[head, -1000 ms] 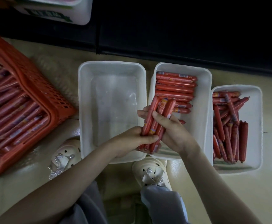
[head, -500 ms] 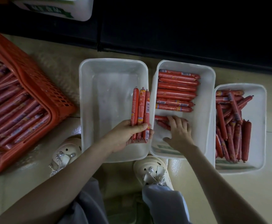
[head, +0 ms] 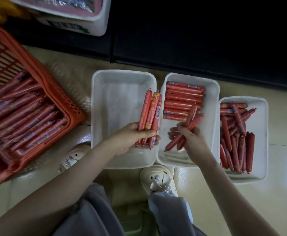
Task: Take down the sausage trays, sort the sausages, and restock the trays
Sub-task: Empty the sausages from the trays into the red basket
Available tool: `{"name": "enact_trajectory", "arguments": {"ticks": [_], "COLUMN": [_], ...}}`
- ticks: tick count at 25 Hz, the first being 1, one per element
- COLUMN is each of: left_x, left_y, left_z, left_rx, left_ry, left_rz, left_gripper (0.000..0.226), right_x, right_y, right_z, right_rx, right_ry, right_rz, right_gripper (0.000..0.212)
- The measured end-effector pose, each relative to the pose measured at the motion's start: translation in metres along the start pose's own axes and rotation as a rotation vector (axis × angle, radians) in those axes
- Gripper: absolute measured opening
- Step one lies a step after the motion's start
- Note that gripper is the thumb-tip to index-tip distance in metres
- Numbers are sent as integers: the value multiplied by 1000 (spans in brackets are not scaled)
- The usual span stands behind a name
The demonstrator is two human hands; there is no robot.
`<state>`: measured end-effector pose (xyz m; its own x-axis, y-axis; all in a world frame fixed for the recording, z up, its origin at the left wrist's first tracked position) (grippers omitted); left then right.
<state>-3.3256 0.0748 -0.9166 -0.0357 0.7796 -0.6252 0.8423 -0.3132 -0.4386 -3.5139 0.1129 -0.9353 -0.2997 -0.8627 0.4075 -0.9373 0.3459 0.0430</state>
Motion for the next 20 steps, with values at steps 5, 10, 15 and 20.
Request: {"name": "enact_trajectory", "arguments": {"ticks": [5,10,15,20], "left_x": [-54,-105,-122,-128], "left_y": [3,45,102,162], "left_z": [-52,-135,-209,-245], "left_rx": [60,-9,-79,-75], "left_ry": [-105,-242,-316,-266], "left_rz": [108,108,4,82], "left_gripper": [14,8,12,13], "right_x": [49,65,56,38], "right_y": [-97,-185,-284,-366], "right_z": [-94,-158,-199,-191], "right_rx": [443,566,725,698], "right_ry": [-13,9,1,-20], "right_rz": [239,83,-61,-339], "right_gripper": [36,40,32,36]}}
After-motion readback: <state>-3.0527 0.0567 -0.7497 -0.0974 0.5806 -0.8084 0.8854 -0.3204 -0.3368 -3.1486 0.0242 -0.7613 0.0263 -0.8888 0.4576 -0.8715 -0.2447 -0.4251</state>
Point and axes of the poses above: each hand's wrist, its own z-axis towards the middle knuckle, its own y-axis out of the back of the hand, x = y × z, the point moved 6 cm from there along z, towards the middle knuckle, and after that the axes turned 14 degrees about -y, right-handed, at the moved point
